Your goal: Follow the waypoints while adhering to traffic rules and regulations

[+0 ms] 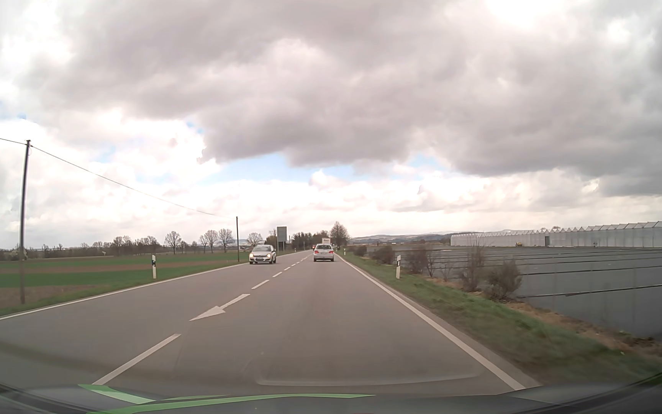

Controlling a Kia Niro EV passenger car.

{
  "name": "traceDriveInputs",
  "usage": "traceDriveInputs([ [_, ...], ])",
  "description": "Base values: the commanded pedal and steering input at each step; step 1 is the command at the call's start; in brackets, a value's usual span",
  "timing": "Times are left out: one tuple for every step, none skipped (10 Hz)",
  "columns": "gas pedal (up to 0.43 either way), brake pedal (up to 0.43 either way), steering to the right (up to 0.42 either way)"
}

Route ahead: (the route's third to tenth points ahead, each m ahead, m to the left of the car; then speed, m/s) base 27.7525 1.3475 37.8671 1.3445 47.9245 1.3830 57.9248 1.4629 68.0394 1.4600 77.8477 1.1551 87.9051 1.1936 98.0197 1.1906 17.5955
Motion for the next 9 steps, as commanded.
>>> traceDriveInputs([
  [0.150,0.000,-0.001],
  [0.150,0.000,-0.001],
  [0.150,0.000,-0.001],
  [0.150,0.000,-0.001],
  [0.150,0.000,-0.001],
  [0.150,0.000,-0.002],
  [0.150,0.000,-0.002],
  [0.150,0.000,-0.002],
  [0.150,0.000,-0.002],
])
